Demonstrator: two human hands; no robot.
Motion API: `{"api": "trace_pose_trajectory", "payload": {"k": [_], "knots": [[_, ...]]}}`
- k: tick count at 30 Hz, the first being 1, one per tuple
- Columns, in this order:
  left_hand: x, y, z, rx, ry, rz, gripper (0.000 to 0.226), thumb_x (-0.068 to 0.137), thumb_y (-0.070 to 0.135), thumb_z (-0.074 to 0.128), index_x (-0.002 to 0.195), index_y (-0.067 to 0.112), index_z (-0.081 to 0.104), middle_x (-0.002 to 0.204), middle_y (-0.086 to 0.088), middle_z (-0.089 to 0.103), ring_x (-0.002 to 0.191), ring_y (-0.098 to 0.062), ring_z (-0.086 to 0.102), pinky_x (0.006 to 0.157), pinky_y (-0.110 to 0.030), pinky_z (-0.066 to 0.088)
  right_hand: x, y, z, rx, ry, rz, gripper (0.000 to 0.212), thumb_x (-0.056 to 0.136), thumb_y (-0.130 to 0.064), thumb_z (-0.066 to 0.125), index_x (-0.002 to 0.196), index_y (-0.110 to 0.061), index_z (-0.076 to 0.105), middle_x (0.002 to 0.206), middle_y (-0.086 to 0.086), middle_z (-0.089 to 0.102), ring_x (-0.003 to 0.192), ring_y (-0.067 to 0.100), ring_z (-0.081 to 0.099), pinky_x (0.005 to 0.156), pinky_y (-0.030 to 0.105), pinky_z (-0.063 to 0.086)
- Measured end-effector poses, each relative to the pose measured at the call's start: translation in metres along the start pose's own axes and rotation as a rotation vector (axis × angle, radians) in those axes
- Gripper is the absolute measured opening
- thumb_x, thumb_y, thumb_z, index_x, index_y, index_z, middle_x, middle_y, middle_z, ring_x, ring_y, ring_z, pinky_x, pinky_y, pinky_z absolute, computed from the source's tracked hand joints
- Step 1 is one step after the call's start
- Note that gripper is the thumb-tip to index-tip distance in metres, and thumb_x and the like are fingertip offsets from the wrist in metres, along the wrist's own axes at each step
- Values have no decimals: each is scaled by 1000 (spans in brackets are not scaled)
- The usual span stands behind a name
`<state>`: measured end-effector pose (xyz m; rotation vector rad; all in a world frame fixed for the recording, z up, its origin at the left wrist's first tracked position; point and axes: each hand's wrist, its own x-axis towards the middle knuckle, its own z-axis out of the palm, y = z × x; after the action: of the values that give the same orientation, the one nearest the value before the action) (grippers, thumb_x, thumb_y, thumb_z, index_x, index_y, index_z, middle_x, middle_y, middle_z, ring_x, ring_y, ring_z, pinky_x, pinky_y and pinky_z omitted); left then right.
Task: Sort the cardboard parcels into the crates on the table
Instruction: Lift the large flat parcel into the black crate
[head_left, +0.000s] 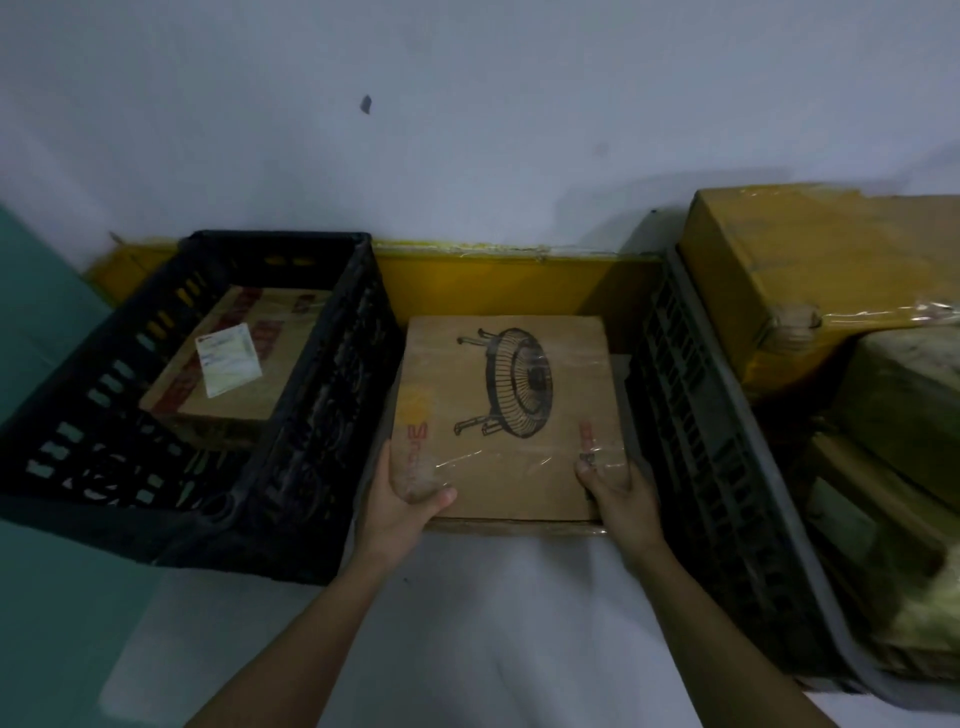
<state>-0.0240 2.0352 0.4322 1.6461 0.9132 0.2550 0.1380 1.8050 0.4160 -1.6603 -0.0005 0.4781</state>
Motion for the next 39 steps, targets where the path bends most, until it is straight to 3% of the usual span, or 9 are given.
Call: {"api": "trace_pose_trajectory", "payload": {"k": [4, 11, 17, 22, 28, 33, 35, 37, 39], "knots": [[-16, 23, -8, -20, -1, 73, 118, 66, 24, 92, 157, 31, 17, 150, 9, 44, 134, -9, 44, 107, -29, 38, -27, -21, -4, 7, 41, -59, 26, 80, -41, 79, 104, -45, 68, 101, -23, 73, 92, 0, 69, 70, 14, 54], [-53, 61, -30, 474, -9, 193, 98, 87, 42, 72, 158, 34, 5, 164, -1, 7, 146, -29, 20, 114, -44, 30, -79, -65, 10, -315, 202, -229, 66, 83, -50, 73, 141, -31, 48, 124, -6, 64, 117, 21, 60, 94, 38, 52], [-102, 91, -20, 130, -258, 274, 86, 89, 48, 68, 156, 38, 14, 163, 6, 16, 147, -15, 21, 114, -32, 23, -132, -97, 22, -658, 335, -283, 75, 90, -52, 64, 154, -31, 30, 152, 6, 42, 138, 32, 40, 107, 61, 37], [-135, 106, -13, -12, -420, 225, 88, 84, 68, 60, 155, 44, 14, 163, 6, 21, 148, -21, 23, 117, -48, 28, -191, -102, 44, -918, 377, -411, 73, 92, -58, 56, 154, -35, 26, 159, 7, 30, 145, 34, 28, 111, 63, 30], [-156, 109, -15, -103, -206, 171, 97, 82, 71, 60, 156, 40, 6, 163, -4, 21, 144, -32, 31, 109, -50, 36, -245, -95, 94, -1240, 380, -496, 74, 92, -55, 51, 154, -35, 17, 159, 12, 26, 142, 40, 24, 105, 61, 31], [-150, 93, -44, -218, -199, 120, 88, 87, 59, 63, 156, 43, 10, 157, -2, 34, 136, -29, 42, 101, -45, 42, -260, -112, 99, -1395, 195, -613, 77, 84, -78, 30, 150, -40, 23, 152, 6, 34, 134, 35, 32, 100, 54, 34], [-145, 91, -56, -215, -229, 112, 85, 87, 60, 61, 155, 46, 12, 154, 1, 39, 133, -26, 45, 101, -43, 43, -256, -131, 87, -1364, 19, -629, 75, 82, -83, 24, 142, -41, 40, 138, -2, 49, 123, 25, 44, 97, 49, 42], [-140, 87, -65, -240, -231, 121, 77, 88, 60, 59, 152, 51, 17, 150, 6, 43, 127, -20, 48, 101, -44, 45, -247, -151, 75, -1022, -121, -514, 60, 88, -77, 32, 121, -35, 61, 114, -9, 66, 100, 10, 60, 85, 36, 55], [-137, 86, -69, -259, -236, 118, 68, 90, 59, 58, 147, 57, 22, 145, 11, 46, 120, -14, 50, 100, -43, 45, -233, -161, 65, -720, -35, -427, 44, 94, -60, 49, 119, -27, 64, 113, -6, 69, 89, 3, 65, 69, 19, 54]]}}
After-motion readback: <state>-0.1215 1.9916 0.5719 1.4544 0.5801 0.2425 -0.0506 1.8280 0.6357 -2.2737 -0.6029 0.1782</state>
